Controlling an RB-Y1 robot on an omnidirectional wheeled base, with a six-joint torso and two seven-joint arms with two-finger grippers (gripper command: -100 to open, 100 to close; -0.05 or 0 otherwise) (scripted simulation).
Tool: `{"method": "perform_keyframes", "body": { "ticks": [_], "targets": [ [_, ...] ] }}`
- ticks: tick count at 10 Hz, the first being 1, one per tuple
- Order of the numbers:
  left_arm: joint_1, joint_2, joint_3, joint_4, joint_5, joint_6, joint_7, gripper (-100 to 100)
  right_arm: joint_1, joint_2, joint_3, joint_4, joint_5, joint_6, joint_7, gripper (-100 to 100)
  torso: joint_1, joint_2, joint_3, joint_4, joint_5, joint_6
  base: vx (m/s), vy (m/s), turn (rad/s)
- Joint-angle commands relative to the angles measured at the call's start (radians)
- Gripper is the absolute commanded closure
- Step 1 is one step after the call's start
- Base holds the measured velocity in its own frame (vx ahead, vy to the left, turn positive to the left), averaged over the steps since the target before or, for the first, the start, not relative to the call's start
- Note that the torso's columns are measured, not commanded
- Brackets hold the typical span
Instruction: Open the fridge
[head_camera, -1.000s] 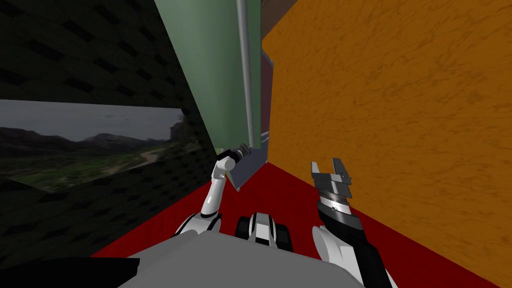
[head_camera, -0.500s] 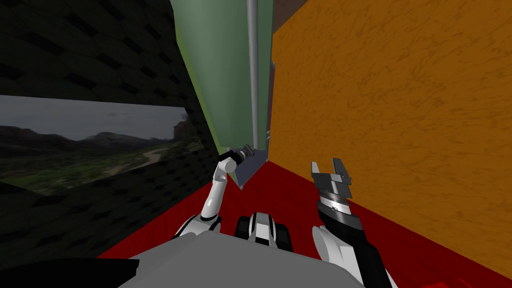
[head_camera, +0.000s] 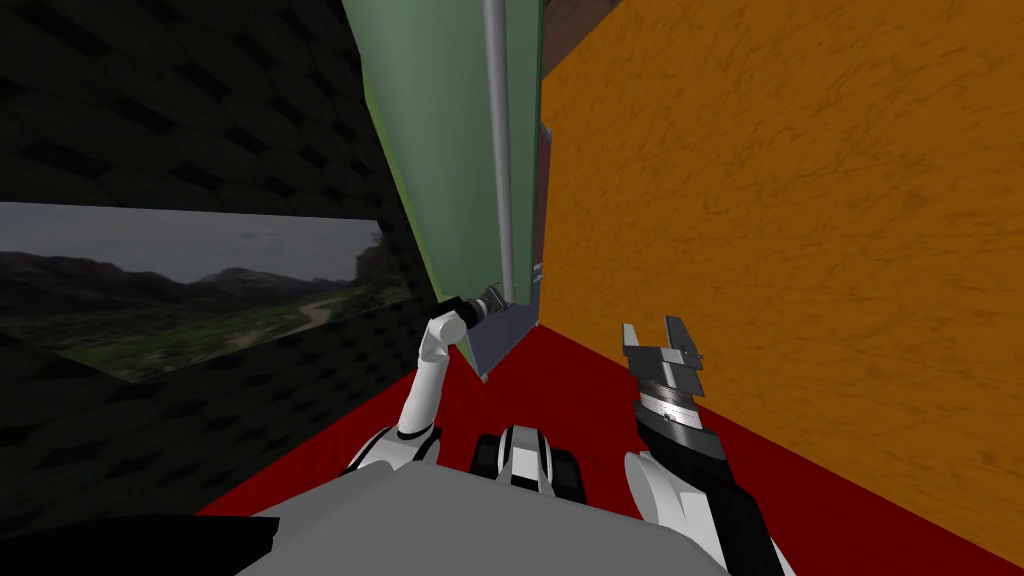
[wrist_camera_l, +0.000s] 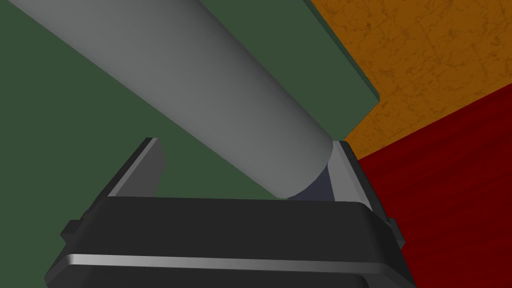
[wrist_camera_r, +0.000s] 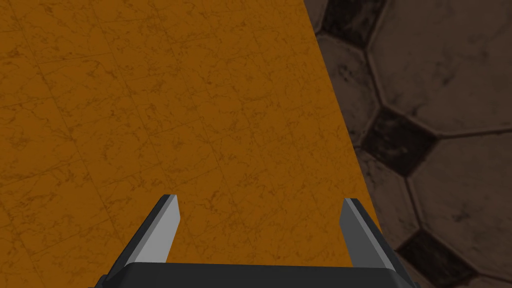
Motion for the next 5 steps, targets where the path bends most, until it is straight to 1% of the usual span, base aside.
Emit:
{"method": "perform_keyframes", "body": {
  "ticks": [1, 3, 5],
  "targets": [
    [-0.026, 0.012, 0.023, -0.055, 0.013, 0.049, 0.037, -100, 0.000, 0.000, 0.000, 0.000, 0.000, 0.000, 0.000, 0, 0.002, 0.004, 0.002, 0.003, 0.000, -0.002, 0.042, -0.033, 0.041],
    [-0.036, 0.021, 0.037, -0.089, 0.021, 0.090, 0.062, -100, 0.000, 0.000, 0.000, 0.000, 0.000, 0.000, 0.000, 0, 0.005, 0.012, 0.007, 0.008, 0.001, -0.004, 0.037, -0.031, 0.048],
    [-0.036, 0.021, 0.037, -0.089, 0.021, 0.090, 0.062, -100, 0.000, 0.000, 0.000, 0.000, 0.000, 0.000, 0.000, 0, 0.007, 0.014, 0.008, 0.011, 0.002, -0.005, 0.017, -0.012, 0.006]
  ]
}}
